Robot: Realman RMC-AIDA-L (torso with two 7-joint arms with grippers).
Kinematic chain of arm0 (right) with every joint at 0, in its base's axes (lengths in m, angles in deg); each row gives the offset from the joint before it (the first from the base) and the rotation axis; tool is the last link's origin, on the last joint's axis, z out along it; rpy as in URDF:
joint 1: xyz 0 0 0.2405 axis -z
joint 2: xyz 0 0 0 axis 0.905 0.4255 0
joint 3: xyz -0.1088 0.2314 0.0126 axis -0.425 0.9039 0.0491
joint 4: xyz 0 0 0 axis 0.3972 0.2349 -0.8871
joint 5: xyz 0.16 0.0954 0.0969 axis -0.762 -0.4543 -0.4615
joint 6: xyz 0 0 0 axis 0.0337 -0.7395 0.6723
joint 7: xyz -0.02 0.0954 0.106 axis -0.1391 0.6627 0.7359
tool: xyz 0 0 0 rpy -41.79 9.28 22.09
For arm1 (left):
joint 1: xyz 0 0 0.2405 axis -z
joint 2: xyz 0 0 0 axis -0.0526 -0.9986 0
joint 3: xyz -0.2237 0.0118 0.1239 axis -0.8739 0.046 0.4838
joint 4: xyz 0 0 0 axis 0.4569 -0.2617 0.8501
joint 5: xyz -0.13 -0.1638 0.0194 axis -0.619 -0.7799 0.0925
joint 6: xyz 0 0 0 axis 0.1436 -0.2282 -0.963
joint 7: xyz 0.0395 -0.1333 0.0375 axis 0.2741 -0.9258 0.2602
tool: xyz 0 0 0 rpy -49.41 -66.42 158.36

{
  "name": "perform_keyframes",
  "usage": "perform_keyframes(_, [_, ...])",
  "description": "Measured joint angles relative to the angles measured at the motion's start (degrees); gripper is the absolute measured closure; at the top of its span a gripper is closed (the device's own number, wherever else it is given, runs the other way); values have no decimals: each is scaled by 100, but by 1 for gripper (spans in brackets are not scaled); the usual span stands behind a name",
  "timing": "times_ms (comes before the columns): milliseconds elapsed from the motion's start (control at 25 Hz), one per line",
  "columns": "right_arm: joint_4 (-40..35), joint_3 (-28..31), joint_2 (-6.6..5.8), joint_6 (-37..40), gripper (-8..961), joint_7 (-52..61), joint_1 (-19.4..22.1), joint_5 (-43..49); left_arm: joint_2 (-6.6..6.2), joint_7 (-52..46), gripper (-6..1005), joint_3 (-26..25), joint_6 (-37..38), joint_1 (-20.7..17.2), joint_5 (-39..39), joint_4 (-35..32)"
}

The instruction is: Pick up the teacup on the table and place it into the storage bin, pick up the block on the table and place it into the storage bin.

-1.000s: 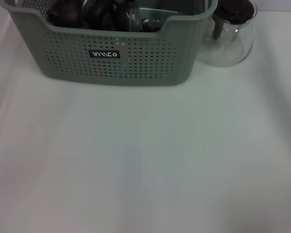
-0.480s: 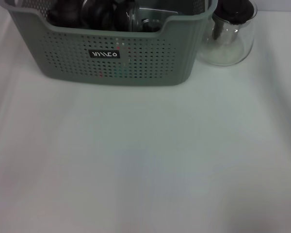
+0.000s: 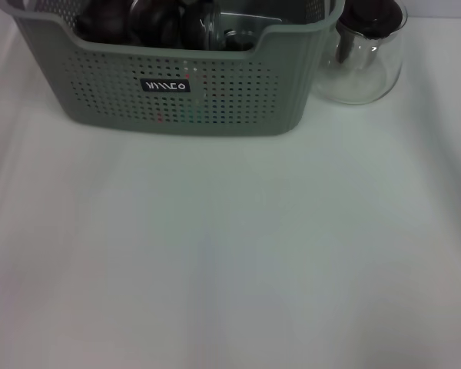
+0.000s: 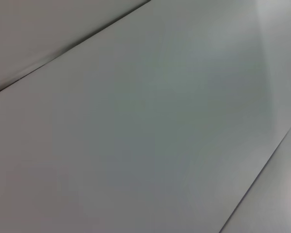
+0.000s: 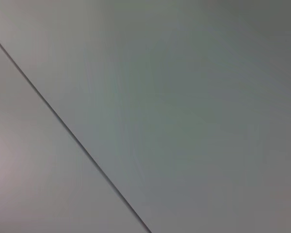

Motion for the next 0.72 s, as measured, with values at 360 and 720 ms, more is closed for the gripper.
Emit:
perform_keyframes(360, [0, 0, 0, 0, 36, 0, 0, 0, 0, 0, 255, 0, 0, 0, 0, 0])
perform_keyframes(720, [0, 0, 0, 0, 35, 0, 0, 0, 0, 0, 255, 0, 0, 0, 0, 0])
